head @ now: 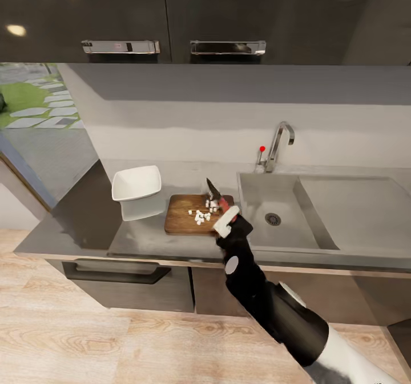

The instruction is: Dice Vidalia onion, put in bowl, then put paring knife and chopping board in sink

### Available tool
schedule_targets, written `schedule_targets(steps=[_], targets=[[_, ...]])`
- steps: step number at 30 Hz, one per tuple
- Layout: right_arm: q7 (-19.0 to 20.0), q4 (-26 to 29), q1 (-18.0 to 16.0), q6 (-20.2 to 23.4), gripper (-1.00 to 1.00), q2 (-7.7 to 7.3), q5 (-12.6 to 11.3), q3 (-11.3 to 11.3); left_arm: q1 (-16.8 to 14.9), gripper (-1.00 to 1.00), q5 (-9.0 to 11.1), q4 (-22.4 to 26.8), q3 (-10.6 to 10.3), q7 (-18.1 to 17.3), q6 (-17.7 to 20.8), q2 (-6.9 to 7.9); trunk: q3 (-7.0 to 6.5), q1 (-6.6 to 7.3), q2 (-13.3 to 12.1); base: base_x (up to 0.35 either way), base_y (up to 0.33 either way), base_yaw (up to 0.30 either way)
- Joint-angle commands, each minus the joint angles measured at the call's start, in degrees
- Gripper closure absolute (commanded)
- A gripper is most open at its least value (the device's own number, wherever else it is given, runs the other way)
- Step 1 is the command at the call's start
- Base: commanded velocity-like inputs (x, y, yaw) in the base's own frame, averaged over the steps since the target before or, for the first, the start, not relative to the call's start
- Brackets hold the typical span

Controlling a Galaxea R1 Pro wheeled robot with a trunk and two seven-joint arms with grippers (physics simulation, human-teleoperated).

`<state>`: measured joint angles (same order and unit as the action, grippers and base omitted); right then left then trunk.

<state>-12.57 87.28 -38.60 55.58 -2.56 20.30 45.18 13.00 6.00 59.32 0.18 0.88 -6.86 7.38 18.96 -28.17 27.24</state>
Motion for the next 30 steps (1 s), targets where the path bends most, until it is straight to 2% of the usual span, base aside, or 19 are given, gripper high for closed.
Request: schedule_targets(steps=[1, 3, 5, 6, 7, 9, 11, 14, 18, 21, 25, 30], targets=[[-0.5, 0.8, -0.1, 0.1, 1.00, 0.49, -1.3, -3.3, 0.0, -1.00, 0.6, 0.1, -0.1, 0.1, -0.1, 0.04, 0.09, -0.03, 0.1, 0.000, 0.000, 0.000], [-0.3, 2.2, -0.1, -0.1, 1.00, 2.20, -3.0, -14.0, 0.0, -1.00, 0.6, 0.1, -0.1, 0.1, -0.1, 0.01, 0.09, -0.03, 0.1, 0.000, 0.000, 0.000], [-0.1, 2.7, -0.1, -0.4, 1.00, 2.78, -6.6, -23.5, 0.0, -1.00, 0.6, 0.0, -0.1, 0.1, -0.1, 0.04, 0.09, -0.03, 0.1, 0.000, 0.000, 0.000], [0.0, 2.8, -0.1, -0.5, 1.00, 2.81, -8.1, -25.9, 0.0, -1.00, 0.6, 0.0, -0.1, 0.1, -0.1, 0.05, 0.09, -0.03, 0.1, 0.000, 0.000, 0.000], [0.1, 2.8, -0.1, -0.5, 1.00, 2.61, -11.2, -29.4, 0.0, -1.00, 0.6, 0.0, -0.1, 0.1, -0.1, 0.02, 0.09, -0.03, 0.1, 0.000, 0.000, 0.000], [0.2, 2.5, -0.1, -0.5, 1.00, 2.26, -14.0, -31.3, 0.0, -1.00, 0.6, -0.1, -0.1, 0.1, -0.1, 0.01, 0.09, -0.03, 0.1, 0.000, 0.000, 0.000], [0.3, 1.7, -0.1, -0.6, 1.00, 1.07, -15.3, -32.9, 0.0, -1.00, 0.6, -0.1, -0.1, 0.1, -0.1, 0.01, 0.09, -0.03, 0.1, 0.000, 0.000, 0.000], [1.1, -0.8, -0.1, -1.1, 1.00, 0.45, -15.7, -35.0, 0.0, -1.00, 0.6, 0.0, -0.1, 0.1, -0.1, 0.01, 0.09, -0.03, 0.1, 0.000, 0.000, 0.000], [7.1, -5.7, 0.0, -4.0, 1.00, 0.37, -15.8, -41.2, 0.0, -1.00, 0.6, -0.1, -0.1, 0.1, -0.1, 0.01, 0.09, -0.03, 0.1, 0.000, 0.000, 0.000], [8.7, -7.1, -0.1, -4.7, 1.00, 0.36, -15.8, -42.5, 0.0, -1.00, 0.6, -0.1, -0.1, 0.1, -0.1, 0.01, 0.09, -0.03, 0.1, 0.000, 0.000, 0.000], [9.0, -10.5, -0.1, -9.1, 1.00, 0.36, -15.8, -42.7, 0.0, -1.00, 0.6, 0.2, -0.1, 0.1, -0.1, 0.01, 0.09, -0.03, 0.1, 0.143, 0.000, 0.000], [9.0, -11.7, -0.1, -10.2, 1.00, 0.58, -15.8, -42.7, 0.0, -1.00, 0.6, 0.0, -0.1, 0.1, -0.1, 0.01, 0.09, -0.03, 0.1, 0.322, 0.000, 0.000]])
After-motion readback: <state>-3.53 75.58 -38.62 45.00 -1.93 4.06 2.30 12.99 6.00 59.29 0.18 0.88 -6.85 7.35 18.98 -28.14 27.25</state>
